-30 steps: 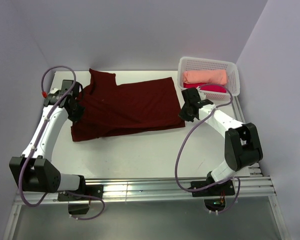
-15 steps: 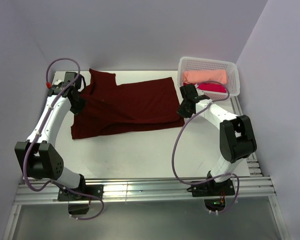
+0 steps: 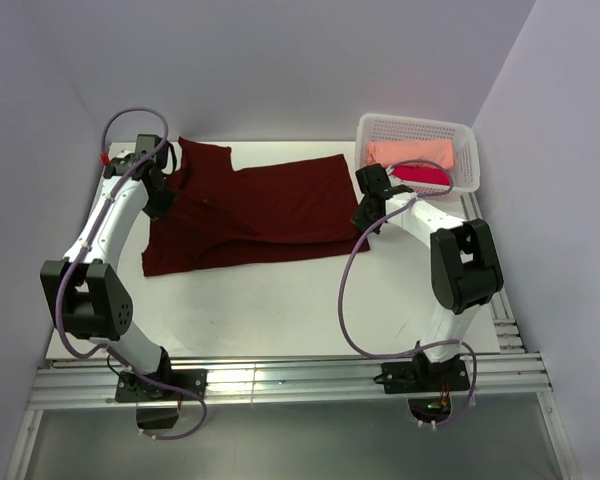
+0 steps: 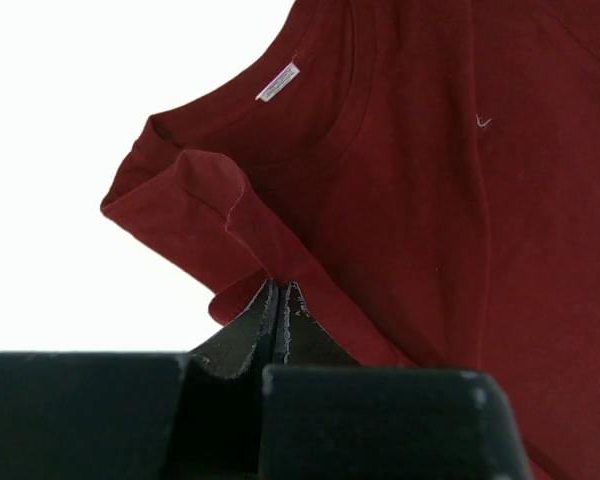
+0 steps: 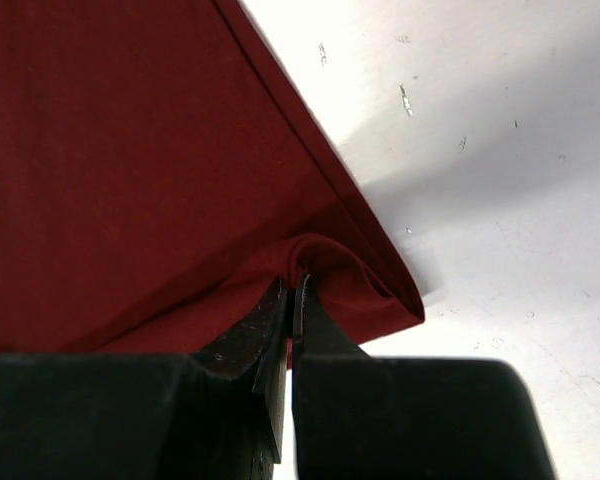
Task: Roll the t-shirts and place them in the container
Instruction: Fold the tshirt
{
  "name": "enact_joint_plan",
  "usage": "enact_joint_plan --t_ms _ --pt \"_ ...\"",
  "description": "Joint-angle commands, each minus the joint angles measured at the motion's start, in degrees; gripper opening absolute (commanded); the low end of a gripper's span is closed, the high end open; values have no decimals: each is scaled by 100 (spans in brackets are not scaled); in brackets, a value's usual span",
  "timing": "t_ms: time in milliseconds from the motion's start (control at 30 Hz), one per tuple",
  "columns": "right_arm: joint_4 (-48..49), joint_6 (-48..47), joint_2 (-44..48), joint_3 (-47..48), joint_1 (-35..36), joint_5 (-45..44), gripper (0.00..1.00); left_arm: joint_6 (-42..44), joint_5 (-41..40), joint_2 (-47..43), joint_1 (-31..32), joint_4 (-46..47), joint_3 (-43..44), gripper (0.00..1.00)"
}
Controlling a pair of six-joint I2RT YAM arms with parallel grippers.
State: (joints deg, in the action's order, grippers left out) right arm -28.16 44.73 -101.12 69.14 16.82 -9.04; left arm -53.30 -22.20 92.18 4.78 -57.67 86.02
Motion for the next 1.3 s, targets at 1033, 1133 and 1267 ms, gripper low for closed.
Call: enact_joint_plan --t_ms 1033,1133,1267 --pt "487 335 -31 355 -240 -213 51 768 497 547 -363 854 1110 87" --pt "671 352 425 -163 -240 -116 50 821 602 293 -363 897 735 86" --pt "1039 361 856 -1024 -240 103 49 751 856 -305 -363 1275 -364 84"
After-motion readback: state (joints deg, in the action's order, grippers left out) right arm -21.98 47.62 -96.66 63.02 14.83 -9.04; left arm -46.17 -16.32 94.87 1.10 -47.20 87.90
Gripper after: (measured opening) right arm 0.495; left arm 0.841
